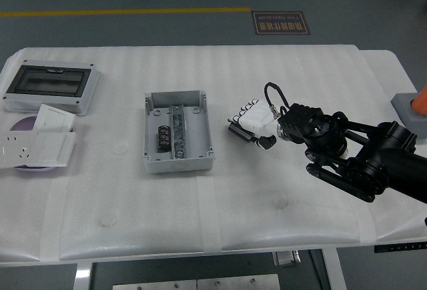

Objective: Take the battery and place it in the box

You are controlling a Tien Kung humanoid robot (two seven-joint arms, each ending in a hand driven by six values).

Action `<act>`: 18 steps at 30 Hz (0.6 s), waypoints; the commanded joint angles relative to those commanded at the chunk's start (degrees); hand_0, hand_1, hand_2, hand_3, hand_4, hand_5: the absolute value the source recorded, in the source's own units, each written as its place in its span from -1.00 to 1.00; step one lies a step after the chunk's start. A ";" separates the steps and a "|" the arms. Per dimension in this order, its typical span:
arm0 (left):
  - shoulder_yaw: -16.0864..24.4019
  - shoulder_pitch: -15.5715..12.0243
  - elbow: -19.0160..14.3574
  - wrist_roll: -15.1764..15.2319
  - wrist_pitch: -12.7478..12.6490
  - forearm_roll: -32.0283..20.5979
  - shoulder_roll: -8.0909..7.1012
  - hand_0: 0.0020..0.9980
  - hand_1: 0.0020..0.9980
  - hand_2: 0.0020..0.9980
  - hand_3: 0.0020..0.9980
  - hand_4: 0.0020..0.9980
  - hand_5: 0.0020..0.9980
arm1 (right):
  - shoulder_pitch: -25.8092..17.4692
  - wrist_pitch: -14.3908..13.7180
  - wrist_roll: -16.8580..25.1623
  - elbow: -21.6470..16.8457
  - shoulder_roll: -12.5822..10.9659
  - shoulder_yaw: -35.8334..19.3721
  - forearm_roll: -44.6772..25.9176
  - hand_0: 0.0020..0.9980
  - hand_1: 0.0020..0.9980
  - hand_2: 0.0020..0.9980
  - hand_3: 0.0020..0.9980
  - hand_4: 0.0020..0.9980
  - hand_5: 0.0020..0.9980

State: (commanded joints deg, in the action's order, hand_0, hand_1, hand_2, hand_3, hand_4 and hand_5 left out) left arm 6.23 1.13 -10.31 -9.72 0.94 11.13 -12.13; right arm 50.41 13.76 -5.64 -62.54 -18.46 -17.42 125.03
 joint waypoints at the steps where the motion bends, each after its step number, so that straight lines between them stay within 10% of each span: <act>1: 0.03 -0.01 0.00 0.00 0.00 0.02 0.00 0.30 0.32 0.24 0.32 0.33 -0.32 | 0.02 -0.07 -0.04 -0.02 -0.03 0.03 -0.09 1.00 0.93 0.76 0.77 -0.15 -0.88; 11: -1.09 -0.14 0.00 0.23 -0.12 -1.15 0.00 0.30 0.32 0.24 0.33 0.33 -0.30 | 1.20 -3.33 -2.29 -1.33 -1.23 2.16 -3.22 1.00 0.83 0.65 0.50 -0.16 -0.86; 18: -0.35 -0.29 0.00 0.09 -0.17 -0.44 0.04 0.30 0.32 0.24 0.33 0.34 -0.29 | 2.37 -12.32 -9.20 -4.55 -4.39 9.33 -10.20 1.00 0.83 0.64 0.47 -0.14 -0.86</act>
State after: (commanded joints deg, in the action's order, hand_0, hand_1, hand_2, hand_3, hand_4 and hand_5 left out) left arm 5.88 0.84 -10.31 -9.63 0.77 10.70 -12.09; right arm 52.78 1.43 -14.84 -67.09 -22.85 -8.09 114.83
